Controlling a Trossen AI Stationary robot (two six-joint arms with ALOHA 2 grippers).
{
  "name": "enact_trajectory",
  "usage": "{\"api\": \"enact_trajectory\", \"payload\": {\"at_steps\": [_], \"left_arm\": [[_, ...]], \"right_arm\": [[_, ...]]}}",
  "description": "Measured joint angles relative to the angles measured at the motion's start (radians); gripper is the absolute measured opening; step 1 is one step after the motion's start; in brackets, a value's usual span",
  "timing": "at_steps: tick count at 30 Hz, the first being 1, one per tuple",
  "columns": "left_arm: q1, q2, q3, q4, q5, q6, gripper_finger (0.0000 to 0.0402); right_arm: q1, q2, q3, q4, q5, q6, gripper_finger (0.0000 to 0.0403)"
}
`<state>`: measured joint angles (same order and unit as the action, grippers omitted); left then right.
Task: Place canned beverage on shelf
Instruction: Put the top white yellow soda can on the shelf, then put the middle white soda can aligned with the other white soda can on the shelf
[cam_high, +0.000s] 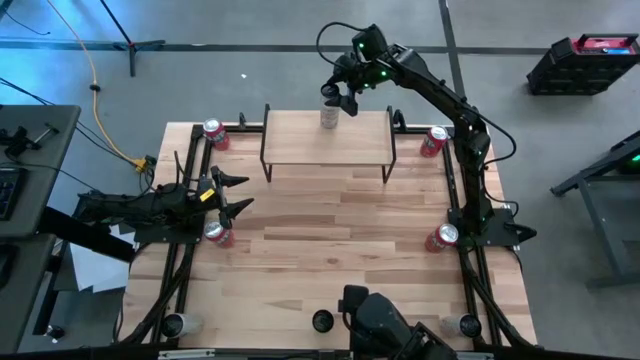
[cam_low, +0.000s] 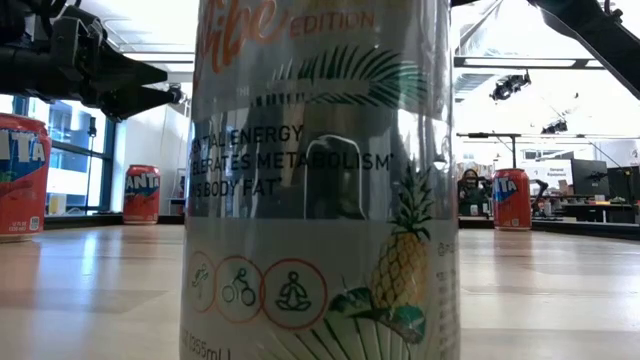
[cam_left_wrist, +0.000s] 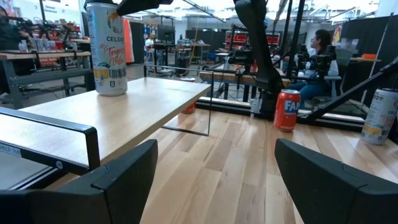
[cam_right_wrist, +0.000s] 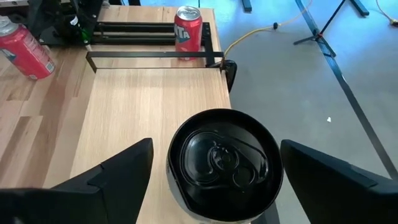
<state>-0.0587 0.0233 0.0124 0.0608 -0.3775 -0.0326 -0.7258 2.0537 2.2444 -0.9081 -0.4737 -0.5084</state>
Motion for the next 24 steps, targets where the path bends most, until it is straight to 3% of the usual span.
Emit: {"api": "enact_trajectory", "payload": {"at_steps": [24], "left_arm": [[0.0,0.0,0.0,0.0,0.0,0.0,0.0314]], "right_arm": [[0.0,-0.005,0.01,0.065,-0.025,-0.009,0.0337]]}}
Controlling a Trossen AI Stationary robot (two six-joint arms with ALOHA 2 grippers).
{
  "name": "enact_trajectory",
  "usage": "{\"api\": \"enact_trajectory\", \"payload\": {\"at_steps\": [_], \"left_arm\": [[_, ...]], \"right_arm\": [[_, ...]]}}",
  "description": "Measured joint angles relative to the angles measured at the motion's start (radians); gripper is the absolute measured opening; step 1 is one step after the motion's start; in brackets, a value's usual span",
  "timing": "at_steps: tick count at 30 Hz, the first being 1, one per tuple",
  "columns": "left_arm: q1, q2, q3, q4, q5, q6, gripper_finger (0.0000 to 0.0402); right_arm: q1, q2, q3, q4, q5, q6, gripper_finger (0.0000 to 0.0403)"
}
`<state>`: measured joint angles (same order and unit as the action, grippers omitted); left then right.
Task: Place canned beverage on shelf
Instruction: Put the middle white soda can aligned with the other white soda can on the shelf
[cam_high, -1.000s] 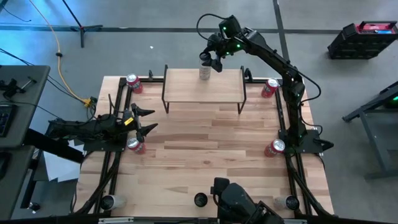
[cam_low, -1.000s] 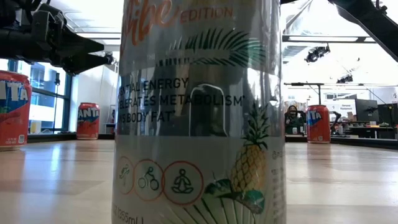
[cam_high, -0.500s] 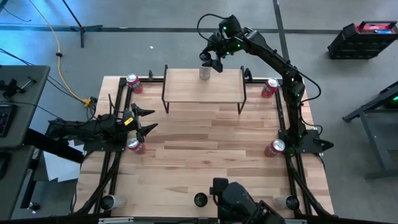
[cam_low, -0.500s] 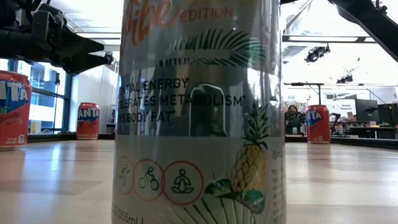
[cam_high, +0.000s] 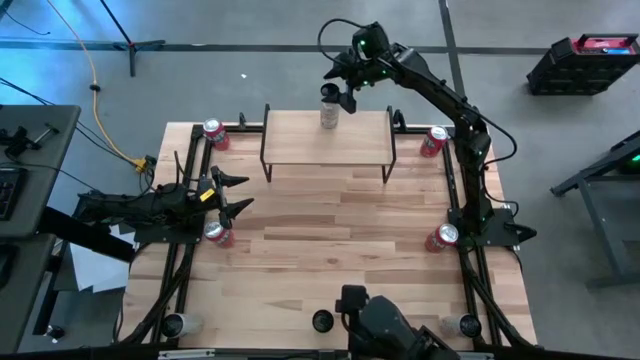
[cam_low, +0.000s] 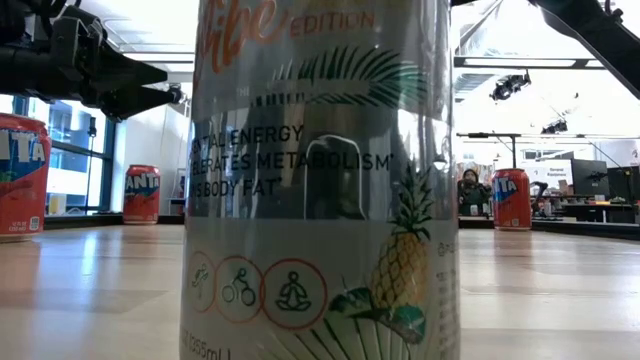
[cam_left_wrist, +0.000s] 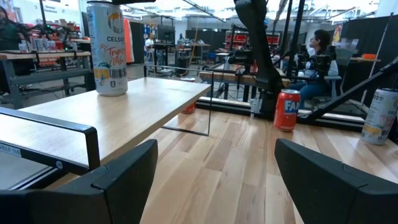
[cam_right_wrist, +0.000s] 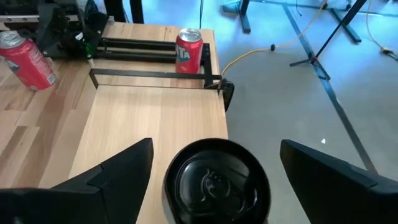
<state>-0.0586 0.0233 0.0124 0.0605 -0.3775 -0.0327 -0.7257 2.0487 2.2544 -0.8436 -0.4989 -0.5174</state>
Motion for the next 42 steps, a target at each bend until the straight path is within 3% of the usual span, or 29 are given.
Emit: {"api": "enact_trajectory", "payload": {"at_steps": [6,10,14,18,23,28,42], "left_arm": [[0.0,0.0,0.0,0.0,0.0,0.0,0.0314],[0.0,0.0,0.0,0.0,0.0,0.0,0.0314],[0.0,0.0,0.0,0.0,0.0,0.0,0.0314],[0.0,0.0,0.0,0.0,0.0,0.0,0.0314],[0.0,0.0,0.0,0.0,0.0,0.0,0.0314],[0.0,0.0,0.0,0.0,0.0,0.0,0.0314],[0.0,0.0,0.0,0.0,0.0,0.0,0.0314]], "right_arm": [[0.023,-0.004,0.102,-0.026,0.056,0.022,0.0337],[0.064,-0.075,0.074,-0.053,0.094,0.037,0.0336],[0.127,-0.135,0.074,-0.174,0.197,0.031,0.033],[0.211,-0.179,0.072,-0.277,0.208,0.087,0.0326],[0.371,-0.189,0.072,-0.377,0.245,0.15,0.0326],[0.564,-0.189,0.067,-0.413,0.447,0.248,0.0325],[1.163,-0.188,0.044,-0.405,0.825,0.672,0.0325]]}}
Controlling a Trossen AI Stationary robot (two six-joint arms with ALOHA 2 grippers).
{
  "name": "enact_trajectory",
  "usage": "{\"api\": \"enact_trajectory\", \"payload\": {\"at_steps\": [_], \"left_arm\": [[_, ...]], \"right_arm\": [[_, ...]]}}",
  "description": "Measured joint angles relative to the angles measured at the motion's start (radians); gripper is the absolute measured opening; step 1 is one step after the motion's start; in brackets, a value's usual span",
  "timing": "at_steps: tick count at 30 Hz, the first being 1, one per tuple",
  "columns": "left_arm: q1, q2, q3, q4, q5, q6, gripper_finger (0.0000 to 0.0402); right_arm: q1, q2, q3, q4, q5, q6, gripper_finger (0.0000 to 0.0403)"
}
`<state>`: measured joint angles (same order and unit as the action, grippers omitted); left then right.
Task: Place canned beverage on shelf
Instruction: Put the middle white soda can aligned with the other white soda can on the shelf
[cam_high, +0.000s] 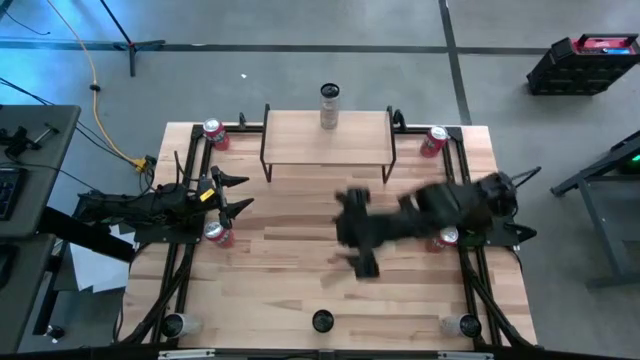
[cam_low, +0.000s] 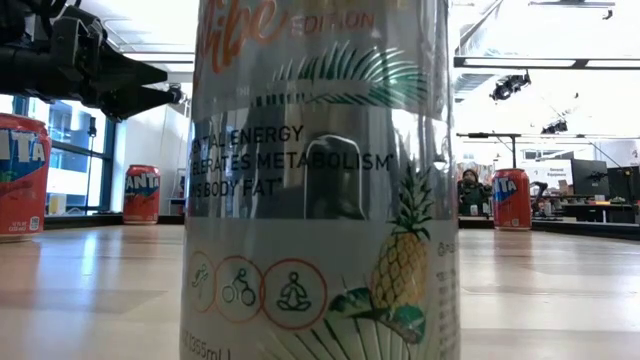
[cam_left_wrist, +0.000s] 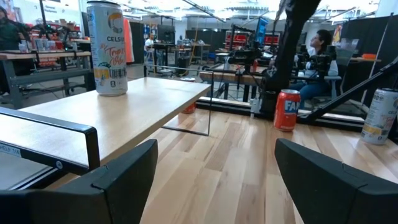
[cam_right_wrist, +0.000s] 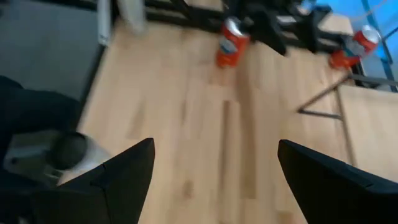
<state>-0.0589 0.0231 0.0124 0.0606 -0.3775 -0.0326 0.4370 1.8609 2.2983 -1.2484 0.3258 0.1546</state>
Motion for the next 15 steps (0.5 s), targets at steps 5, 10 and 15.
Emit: {"api": "enact_trajectory", "payload": {"at_steps": [5,10,15], "left_arm": [[0.0,0.0,0.0,0.0,0.0,0.0,0.0314],[0.0,0.0,0.0,0.0,0.0,0.0,0.0314],[0.0,0.0,0.0,0.0,0.0,0.0,0.0314]], "right_arm": [[0.181,0.002,-0.116,0.131,0.198,0.137,0.0325],[0.294,0.002,-0.289,0.302,0.268,0.305,0.0325],[0.353,0.002,-0.46,0.482,0.269,0.423,0.0325]]}}
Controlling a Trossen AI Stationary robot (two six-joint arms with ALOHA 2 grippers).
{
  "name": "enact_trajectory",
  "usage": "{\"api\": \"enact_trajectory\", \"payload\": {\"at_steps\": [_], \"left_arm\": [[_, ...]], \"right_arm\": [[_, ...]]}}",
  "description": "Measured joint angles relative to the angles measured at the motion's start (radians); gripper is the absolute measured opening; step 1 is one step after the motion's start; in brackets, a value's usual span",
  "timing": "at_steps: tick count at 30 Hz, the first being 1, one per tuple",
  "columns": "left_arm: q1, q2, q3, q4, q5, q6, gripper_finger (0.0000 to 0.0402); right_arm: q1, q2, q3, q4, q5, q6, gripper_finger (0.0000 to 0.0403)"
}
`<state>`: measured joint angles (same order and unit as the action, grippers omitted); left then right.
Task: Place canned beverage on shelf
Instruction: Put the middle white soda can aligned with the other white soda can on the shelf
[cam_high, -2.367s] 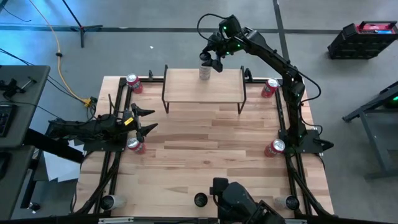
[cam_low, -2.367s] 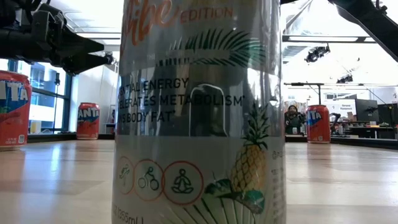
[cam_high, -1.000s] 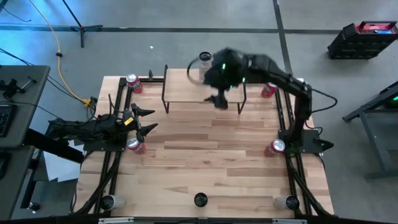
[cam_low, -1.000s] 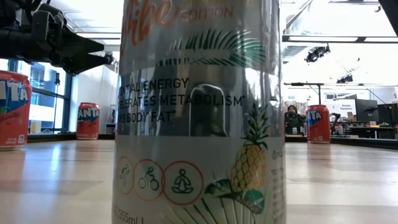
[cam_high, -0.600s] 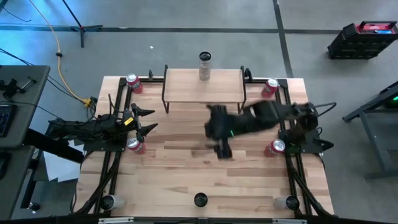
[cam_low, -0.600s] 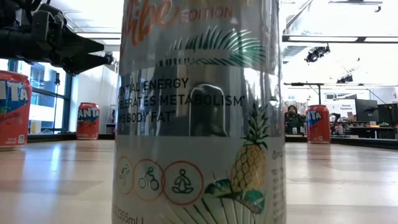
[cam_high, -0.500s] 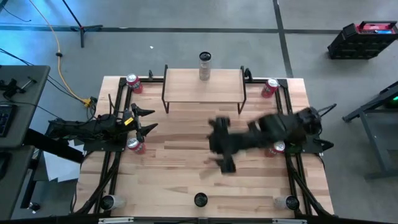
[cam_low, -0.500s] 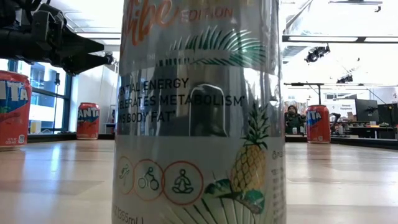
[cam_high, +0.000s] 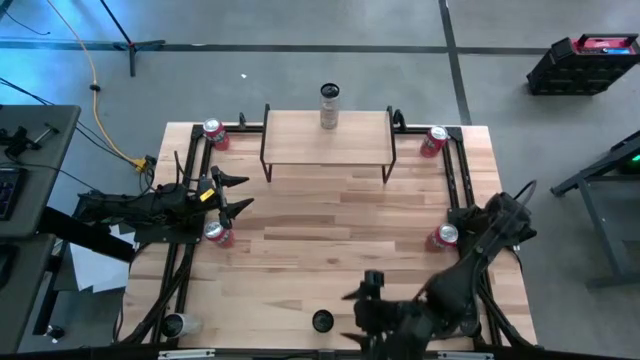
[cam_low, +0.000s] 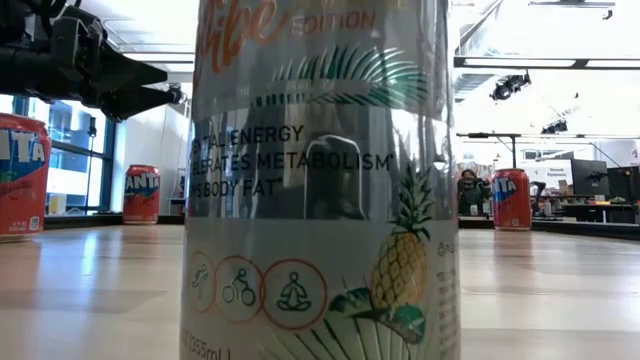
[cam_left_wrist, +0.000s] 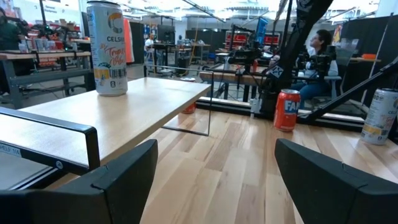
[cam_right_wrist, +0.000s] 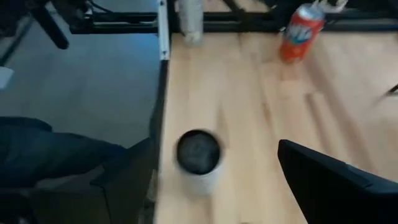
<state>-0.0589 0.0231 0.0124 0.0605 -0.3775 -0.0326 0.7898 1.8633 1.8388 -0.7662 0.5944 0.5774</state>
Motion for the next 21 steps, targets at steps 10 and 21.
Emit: {"api": "enact_trajectory", "payload": {"at_steps": [10,21], "left_arm": [[0.0,0.0,0.0,0.0,0.0,0.0,0.0314],[0.0,0.0,0.0,0.0,0.0,0.0,0.0314]], "right_arm": [[0.063,0.0,-0.232,0.328,0.171,0.053,0.0325],[0.165,0.057,-0.352,0.7,0.239,-0.069,0.0325]]}}
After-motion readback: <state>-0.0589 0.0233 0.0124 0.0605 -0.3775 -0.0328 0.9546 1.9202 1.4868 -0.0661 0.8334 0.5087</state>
